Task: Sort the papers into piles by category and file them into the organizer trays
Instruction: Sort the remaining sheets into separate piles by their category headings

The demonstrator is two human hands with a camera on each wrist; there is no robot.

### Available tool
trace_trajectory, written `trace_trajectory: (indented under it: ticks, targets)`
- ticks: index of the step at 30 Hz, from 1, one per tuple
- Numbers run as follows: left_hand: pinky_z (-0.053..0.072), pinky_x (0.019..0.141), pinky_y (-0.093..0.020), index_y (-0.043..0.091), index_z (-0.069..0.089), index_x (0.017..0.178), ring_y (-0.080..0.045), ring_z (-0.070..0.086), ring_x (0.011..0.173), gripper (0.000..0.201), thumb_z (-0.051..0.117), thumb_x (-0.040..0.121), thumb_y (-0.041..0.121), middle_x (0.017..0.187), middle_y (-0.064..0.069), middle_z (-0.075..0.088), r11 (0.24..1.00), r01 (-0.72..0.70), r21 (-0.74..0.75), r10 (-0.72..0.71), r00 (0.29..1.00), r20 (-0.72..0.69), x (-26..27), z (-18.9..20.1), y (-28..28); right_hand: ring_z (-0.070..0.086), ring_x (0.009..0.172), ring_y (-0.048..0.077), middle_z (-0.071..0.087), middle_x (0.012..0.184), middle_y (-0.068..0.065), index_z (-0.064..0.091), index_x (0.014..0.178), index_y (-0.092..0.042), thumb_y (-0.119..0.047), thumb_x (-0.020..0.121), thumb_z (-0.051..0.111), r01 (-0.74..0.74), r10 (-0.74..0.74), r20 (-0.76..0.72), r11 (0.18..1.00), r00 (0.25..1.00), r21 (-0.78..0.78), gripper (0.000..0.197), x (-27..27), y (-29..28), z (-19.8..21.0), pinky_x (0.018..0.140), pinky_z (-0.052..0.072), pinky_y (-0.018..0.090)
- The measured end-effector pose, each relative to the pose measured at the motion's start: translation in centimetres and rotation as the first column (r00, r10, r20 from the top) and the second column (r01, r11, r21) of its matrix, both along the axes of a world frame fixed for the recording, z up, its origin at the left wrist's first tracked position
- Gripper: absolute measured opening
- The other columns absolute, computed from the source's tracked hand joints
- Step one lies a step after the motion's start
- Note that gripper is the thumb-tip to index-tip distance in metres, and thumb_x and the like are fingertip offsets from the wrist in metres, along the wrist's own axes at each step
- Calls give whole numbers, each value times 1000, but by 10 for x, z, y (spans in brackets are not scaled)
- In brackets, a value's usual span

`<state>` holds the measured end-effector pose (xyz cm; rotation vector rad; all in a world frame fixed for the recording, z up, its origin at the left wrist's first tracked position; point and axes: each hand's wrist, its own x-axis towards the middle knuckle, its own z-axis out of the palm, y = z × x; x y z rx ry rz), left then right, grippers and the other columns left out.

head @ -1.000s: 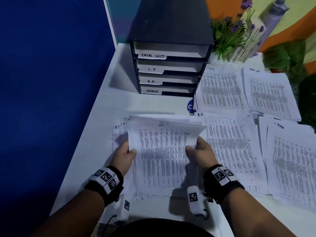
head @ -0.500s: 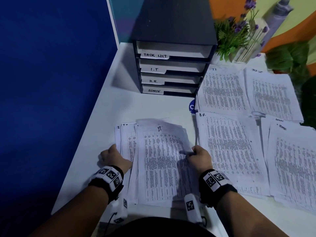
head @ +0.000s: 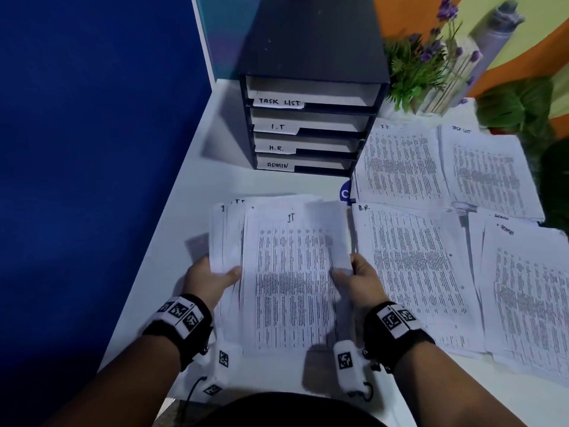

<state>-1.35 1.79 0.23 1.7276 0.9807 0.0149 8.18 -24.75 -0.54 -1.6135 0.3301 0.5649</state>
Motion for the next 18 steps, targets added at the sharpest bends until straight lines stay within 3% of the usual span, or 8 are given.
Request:
trace_trajectory:
  ticks: [4, 7, 9, 11, 13, 16, 18]
  targets:
    - [51, 93, -37, 26, 65, 104, -18, 67, 98, 16, 68, 89, 20, 101, 8, 70, 983, -81, -163, 106, 983, 152, 4, 13, 2, 56, 76, 24, 66, 83, 8, 64, 96, -16, 16, 84, 53, 64, -68, 33, 990, 997, 125, 36, 6, -8, 11, 73, 46, 39]
    - [52, 89, -36, 19, 67, 101, -16, 68, 91, 16, 59, 93, 7, 96, 5, 71, 980, -65, -190, 105, 972, 208, 10, 26, -4, 57, 85, 25, 66, 90, 10, 68, 92, -16, 18, 83, 52, 67, -72, 15, 979, 997, 190, 39, 6, -12, 18, 82, 47, 43]
    - [52, 88, -35, 17, 69, 98, -15, 68, 87, 20, 62, 89, 0, 93, 5, 72, 980, -49, -195, 96, 966, 241, 13, 30, -7, 59, 88, 24, 68, 93, 10, 69, 90, -15, 19, 81, 52, 60, -62, -1, 969, 998, 239, 39, 5, -15, 16, 85, 49, 38]
    - [52, 88, -35, 17, 70, 96, -16, 70, 90, 22, 67, 85, -1, 92, 3, 75, 979, -34, -202, 85, 965, 246, 16, 34, -10, 58, 86, 22, 67, 91, 10, 70, 86, -15, 18, 79, 55, 74, -77, 4, 965, 997, 253, 37, 5, -16, 13, 78, 48, 31]
    - [52, 90, -35, 19, 71, 96, -15, 70, 93, 19, 69, 85, 3, 94, 4, 76, 978, -43, -204, 93, 965, 244, 18, 32, -11, 48, 74, 18, 59, 75, 5, 68, 75, -18, 15, 79, 57, 86, -98, 43, 972, 994, 221, 35, 6, -16, 13, 64, 40, 27]
    - [47, 97, -39, 24, 69, 97, -18, 66, 102, 9, 63, 92, 28, 99, 8, 73, 980, -72, -188, 116, 965, 235, 22, 33, -12, 37, 49, 11, 49, 52, -3, 56, 56, -21, 15, 78, 50, 85, -107, 84, 969, 991, 233, 42, 9, -18, 20, 46, 29, 20]
    - [42, 95, -33, 23, 64, 96, -19, 61, 106, 21, 51, 97, 39, 102, 6, 69, 992, -40, -119, 64, 976, 210, 24, 40, -17, 46, 46, 10, 56, 51, -3, 57, 53, -20, 12, 81, 49, 111, -142, 67, 935, 988, 337, 43, 10, -20, 24, 45, 35, 17]
